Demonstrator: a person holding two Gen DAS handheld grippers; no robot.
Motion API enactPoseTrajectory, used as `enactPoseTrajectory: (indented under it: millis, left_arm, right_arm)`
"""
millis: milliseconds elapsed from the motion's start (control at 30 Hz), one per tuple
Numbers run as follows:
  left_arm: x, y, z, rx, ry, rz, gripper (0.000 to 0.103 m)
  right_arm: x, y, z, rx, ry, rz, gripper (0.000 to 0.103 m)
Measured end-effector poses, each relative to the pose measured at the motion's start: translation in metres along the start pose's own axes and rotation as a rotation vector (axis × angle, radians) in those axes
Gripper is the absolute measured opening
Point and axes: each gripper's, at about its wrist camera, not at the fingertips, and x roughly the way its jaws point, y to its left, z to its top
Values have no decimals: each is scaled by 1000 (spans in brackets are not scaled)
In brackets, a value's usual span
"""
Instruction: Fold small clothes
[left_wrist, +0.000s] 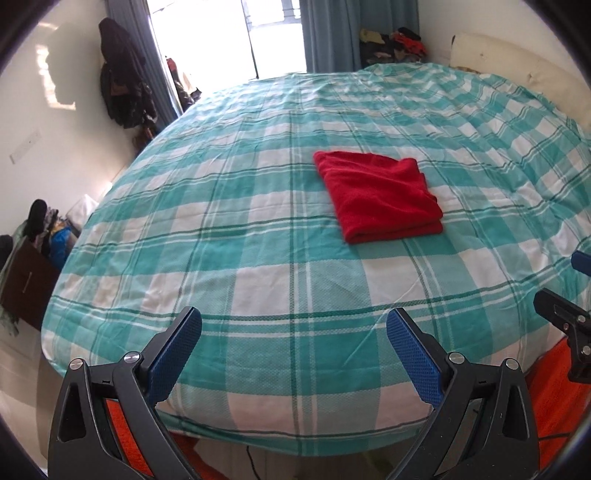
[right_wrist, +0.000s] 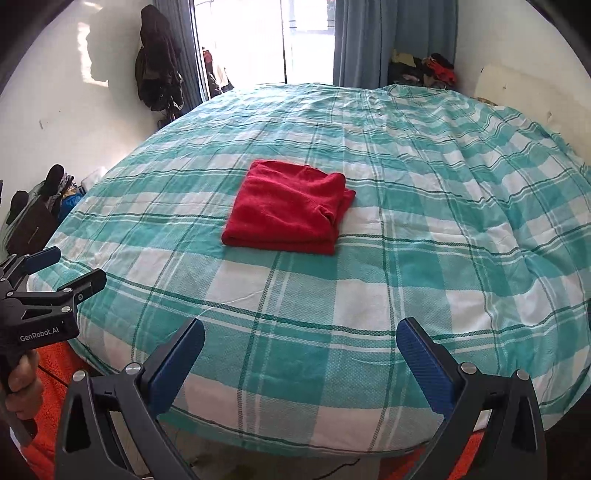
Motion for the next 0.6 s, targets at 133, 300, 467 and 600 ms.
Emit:
enactPoseTrajectory:
  millis: [133, 300, 467, 600]
  left_arm:
    - [2, -1, -5, 29, 39, -25, 101]
    - [6, 0, -15, 48, 108, -54, 101]
    - [-6, 2, -27, 74, 150, -75, 101]
    - [-22, 8, -28, 63, 142, -114, 102]
  right_arm:
    - [-3, 9, -1, -11, 15, 17, 103]
    - [-10, 21, -5, -49, 48, 28, 103]
    - [-21, 34, -13, -99, 98, 49, 102]
    - [-35, 41, -20, -106, 93, 65, 103]
